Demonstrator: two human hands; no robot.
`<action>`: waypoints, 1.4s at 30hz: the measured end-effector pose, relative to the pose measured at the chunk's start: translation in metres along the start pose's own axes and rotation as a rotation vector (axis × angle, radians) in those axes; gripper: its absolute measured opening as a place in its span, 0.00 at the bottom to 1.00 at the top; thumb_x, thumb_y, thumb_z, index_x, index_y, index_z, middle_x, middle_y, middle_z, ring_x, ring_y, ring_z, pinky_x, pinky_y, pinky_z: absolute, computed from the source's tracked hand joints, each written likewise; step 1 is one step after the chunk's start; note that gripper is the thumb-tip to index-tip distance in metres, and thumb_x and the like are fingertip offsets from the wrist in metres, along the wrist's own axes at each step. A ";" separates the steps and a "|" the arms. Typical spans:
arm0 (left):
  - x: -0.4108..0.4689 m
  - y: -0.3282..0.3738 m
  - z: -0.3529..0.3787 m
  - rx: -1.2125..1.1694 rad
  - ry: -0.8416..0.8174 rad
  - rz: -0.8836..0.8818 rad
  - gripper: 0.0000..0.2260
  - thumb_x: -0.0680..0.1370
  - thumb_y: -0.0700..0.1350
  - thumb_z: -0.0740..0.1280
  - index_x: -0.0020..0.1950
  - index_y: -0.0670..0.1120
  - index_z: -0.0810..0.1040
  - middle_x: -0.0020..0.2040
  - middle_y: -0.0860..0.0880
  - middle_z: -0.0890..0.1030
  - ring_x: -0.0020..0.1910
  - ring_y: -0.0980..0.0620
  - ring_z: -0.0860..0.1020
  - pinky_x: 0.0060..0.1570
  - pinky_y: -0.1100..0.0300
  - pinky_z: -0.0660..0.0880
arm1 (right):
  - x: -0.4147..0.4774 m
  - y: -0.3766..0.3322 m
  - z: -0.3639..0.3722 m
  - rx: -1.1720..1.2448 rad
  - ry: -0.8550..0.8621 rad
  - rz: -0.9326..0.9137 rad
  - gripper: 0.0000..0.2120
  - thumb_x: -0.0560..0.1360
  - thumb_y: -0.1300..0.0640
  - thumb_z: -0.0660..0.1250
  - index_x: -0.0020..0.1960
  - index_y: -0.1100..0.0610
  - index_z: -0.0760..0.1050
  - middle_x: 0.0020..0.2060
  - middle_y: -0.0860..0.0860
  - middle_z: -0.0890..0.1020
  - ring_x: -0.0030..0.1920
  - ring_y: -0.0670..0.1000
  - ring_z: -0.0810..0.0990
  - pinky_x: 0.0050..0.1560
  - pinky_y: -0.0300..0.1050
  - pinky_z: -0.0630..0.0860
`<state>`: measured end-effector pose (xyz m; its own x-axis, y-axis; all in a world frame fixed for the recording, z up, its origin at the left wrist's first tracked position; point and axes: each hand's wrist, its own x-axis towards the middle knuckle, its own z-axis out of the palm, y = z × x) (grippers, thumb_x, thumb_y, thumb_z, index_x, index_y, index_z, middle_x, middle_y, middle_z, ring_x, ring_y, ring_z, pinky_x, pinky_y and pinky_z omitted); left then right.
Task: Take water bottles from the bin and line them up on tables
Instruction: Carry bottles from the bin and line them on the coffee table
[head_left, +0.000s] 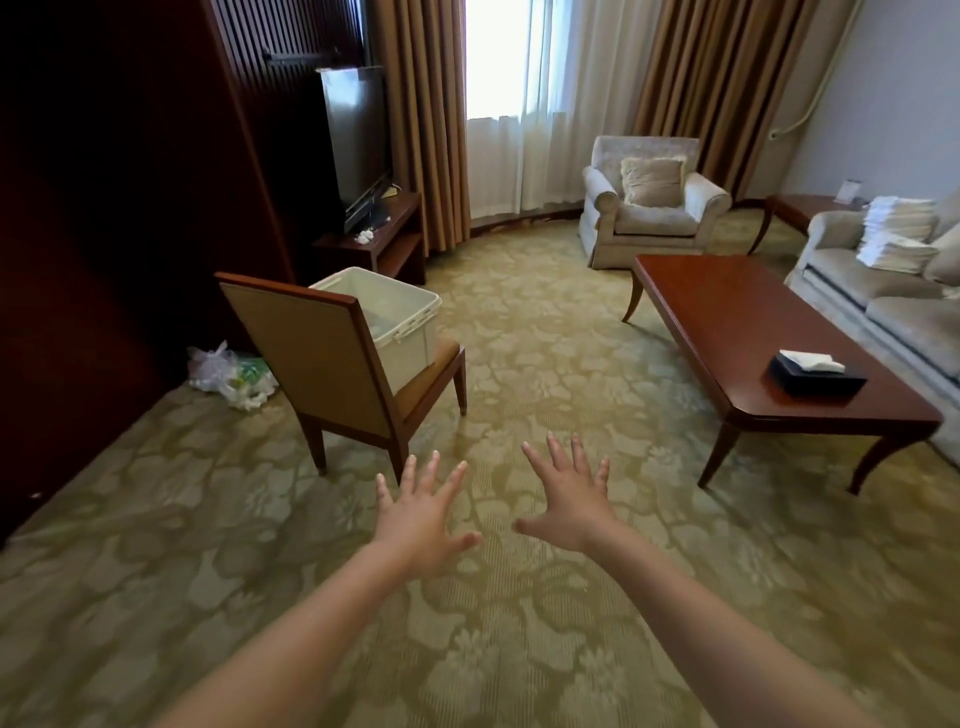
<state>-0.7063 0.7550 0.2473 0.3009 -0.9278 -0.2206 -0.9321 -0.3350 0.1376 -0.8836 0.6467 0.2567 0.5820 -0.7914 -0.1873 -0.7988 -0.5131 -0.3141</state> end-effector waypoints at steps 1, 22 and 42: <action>0.016 -0.004 -0.004 0.003 0.000 -0.003 0.42 0.74 0.71 0.58 0.78 0.61 0.36 0.79 0.50 0.35 0.77 0.44 0.33 0.72 0.33 0.37 | 0.018 0.000 -0.003 0.000 0.001 -0.004 0.49 0.72 0.40 0.70 0.80 0.42 0.39 0.80 0.50 0.36 0.77 0.57 0.27 0.71 0.66 0.27; 0.408 -0.055 -0.102 -0.067 0.073 -0.322 0.41 0.75 0.71 0.57 0.78 0.61 0.36 0.79 0.50 0.34 0.77 0.44 0.32 0.73 0.34 0.35 | 0.479 0.021 -0.116 -0.136 -0.092 -0.342 0.50 0.72 0.39 0.70 0.80 0.42 0.39 0.80 0.51 0.37 0.77 0.62 0.29 0.72 0.69 0.30; 0.709 -0.226 -0.151 -0.175 0.006 -0.517 0.41 0.75 0.71 0.57 0.78 0.60 0.36 0.79 0.49 0.35 0.78 0.43 0.34 0.73 0.34 0.38 | 0.856 -0.065 -0.125 -0.163 -0.161 -0.533 0.49 0.72 0.39 0.70 0.80 0.40 0.42 0.81 0.52 0.41 0.77 0.63 0.30 0.71 0.72 0.29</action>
<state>-0.2518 0.1477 0.2057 0.7127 -0.6356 -0.2968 -0.6149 -0.7697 0.1718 -0.3526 -0.0394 0.2328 0.9159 -0.3560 -0.1855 -0.3950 -0.8815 -0.2587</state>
